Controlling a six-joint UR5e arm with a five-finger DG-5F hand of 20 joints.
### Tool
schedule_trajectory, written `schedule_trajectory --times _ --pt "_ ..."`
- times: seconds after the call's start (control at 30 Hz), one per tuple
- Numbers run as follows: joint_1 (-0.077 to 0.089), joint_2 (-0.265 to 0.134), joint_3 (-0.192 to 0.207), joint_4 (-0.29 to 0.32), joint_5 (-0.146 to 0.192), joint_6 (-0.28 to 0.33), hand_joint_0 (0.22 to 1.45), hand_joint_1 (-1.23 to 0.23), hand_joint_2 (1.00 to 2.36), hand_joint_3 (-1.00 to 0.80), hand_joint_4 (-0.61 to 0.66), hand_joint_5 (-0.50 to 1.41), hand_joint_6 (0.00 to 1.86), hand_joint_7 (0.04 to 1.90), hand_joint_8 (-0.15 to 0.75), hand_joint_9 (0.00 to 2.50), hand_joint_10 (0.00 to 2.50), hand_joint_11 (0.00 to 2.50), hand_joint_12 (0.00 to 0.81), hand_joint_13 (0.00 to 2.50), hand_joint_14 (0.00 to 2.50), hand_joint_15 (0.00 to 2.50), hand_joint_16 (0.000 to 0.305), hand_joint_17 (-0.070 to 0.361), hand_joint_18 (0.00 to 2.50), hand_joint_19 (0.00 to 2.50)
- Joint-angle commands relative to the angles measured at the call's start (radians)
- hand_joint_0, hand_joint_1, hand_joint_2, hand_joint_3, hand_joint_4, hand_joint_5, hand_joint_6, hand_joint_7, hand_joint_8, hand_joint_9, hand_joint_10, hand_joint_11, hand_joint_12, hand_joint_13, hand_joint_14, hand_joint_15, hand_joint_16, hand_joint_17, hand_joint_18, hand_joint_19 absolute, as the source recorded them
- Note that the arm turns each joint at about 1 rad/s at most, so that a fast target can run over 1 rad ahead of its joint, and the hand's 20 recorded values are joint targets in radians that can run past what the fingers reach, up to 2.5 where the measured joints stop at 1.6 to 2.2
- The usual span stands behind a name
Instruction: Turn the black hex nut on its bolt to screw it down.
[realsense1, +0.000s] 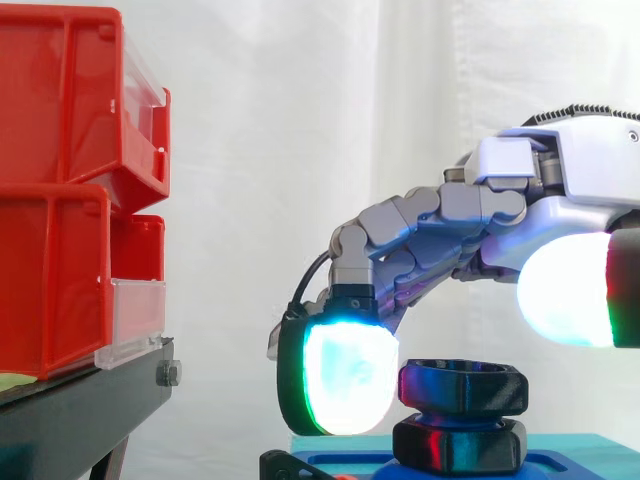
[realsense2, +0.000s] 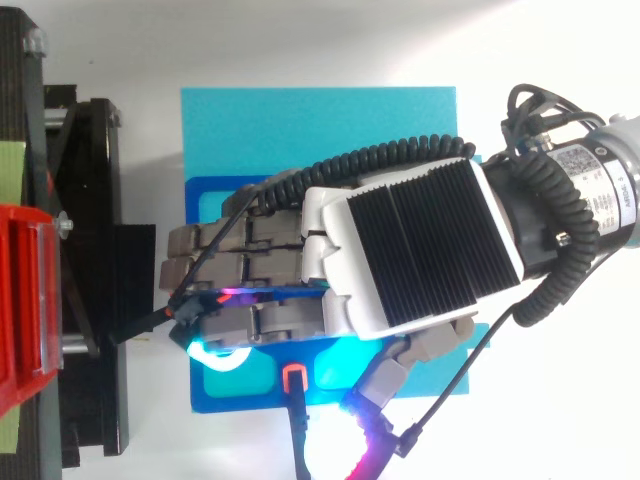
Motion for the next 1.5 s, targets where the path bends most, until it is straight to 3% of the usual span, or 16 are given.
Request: schedule_trajectory --times 0.0,0.1,0.3,0.53,0.97,1.13,1.3,1.47 --pt "-0.003 0.0 0.0 -0.006 -0.002 0.0 0.44 -0.29 1.0 -0.5 0.38 -0.13 0.5 1.13 0.332 0.44 0.01 0.21 0.38 0.52 0.0 0.13 0.056 0.126 0.64 0.39" --pt "-0.01 0.0 0.0 -0.009 -0.002 0.0 0.44 -0.29 1.0 -0.5 0.38 -0.13 0.5 1.2 0.335 0.45 0.01 0.22 0.38 0.52 0.0 0.13 0.056 0.125 0.65 0.39" --pt "-0.022 0.0 0.0 -0.011 -0.005 0.0 0.45 -0.3 1.0 -0.5 0.36 -0.14 0.61 1.05 0.337 0.47 0.01 0.24 0.377 0.53 0.0 0.13 0.055 0.124 0.66 0.39" --pt "-0.051 0.0 0.0 -0.011 -0.039 0.0 0.45 -0.3 1.0 -0.5 0.37 -0.15 0.67 0.96 0.341 0.48 0.01 0.26 0.375 0.53 0.0 0.13 0.055 0.123 0.66 0.39" --pt "-0.102 0.0 0.0 -0.006 -0.102 0.0 0.46 -0.3 1.0 -0.5 0.37 -0.15 0.65 0.99 0.338 0.48 0.01 0.26 0.374 0.53 0.0 0.14 0.054 0.122 0.66 0.4" --pt "-0.106 0.0 0.0 0.014 -0.108 0.002 0.46 -0.3 1.0 -0.5 0.38 -0.13 0.52 1.17 0.337 0.48 0.01 0.25 0.375 0.53 0.0 0.14 0.054 0.122 0.66 0.4" --pt "-0.092 0.0 0.0 0.069 -0.106 0.003 0.46 -0.3 1.0 -0.5 0.36 -0.16 0.5 1.04 0.335 0.47 0.01 0.24 0.375 0.52 0.0 0.14 0.055 0.123 0.65 0.41" --pt "-0.074 0.0 0.0 0.08 -0.1 0.0 0.45 -0.29 1.0 -0.5 0.33 -0.18 0.5 0.93 0.333 0.46 0.01 0.24 0.378 0.52 0.0 0.14 0.055 0.124 0.65 0.4"
